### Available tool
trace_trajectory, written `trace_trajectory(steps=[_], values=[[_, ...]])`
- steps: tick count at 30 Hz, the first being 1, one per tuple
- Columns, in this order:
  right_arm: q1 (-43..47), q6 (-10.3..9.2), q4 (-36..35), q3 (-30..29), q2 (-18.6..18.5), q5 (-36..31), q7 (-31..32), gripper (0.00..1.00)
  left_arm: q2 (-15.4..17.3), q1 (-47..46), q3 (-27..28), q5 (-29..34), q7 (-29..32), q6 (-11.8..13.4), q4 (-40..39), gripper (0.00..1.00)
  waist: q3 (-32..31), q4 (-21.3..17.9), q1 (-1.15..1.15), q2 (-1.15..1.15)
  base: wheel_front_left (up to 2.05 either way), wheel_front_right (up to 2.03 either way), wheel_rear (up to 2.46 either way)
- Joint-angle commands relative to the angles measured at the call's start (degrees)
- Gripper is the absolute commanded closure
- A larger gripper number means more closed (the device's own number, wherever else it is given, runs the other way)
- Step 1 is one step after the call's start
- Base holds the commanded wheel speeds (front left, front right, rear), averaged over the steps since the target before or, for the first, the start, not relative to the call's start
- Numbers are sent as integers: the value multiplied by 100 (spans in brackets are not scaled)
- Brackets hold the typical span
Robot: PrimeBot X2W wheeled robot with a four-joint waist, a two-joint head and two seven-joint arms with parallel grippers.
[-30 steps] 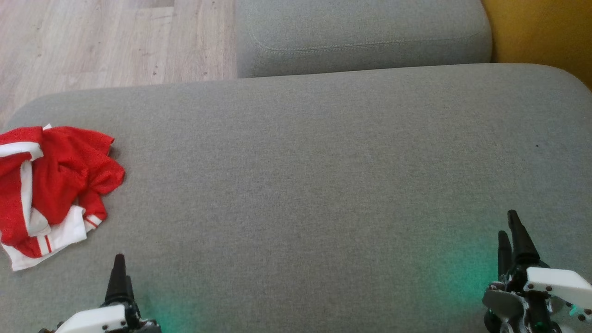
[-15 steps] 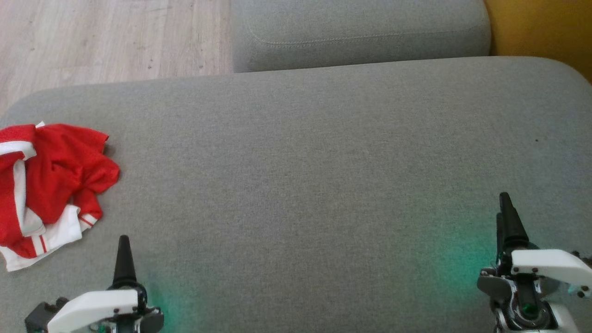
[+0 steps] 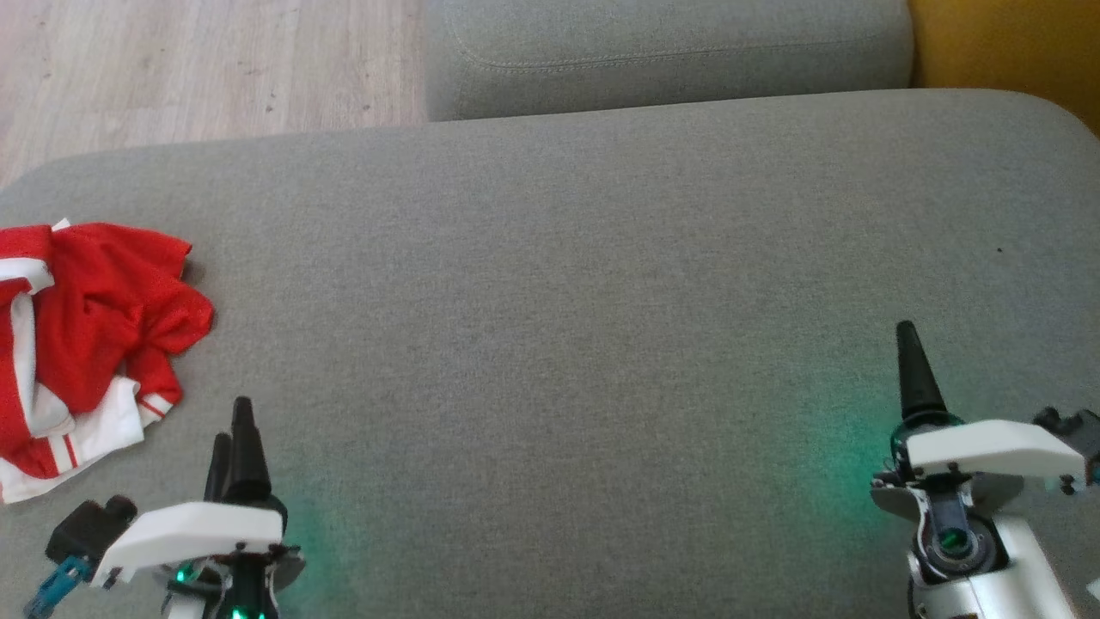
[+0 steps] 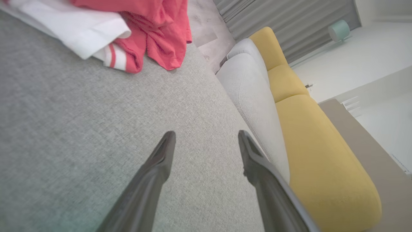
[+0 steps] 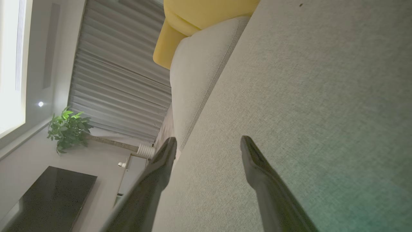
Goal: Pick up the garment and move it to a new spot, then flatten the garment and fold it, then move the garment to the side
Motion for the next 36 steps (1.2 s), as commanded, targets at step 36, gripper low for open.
trace_trajectory(steps=[36], values=[[-933,-3,349,702,-69,-3000,-654,0,417,-665,-555,2820,-656,718,-112,0,219,-141,0,0,0,0,0]])
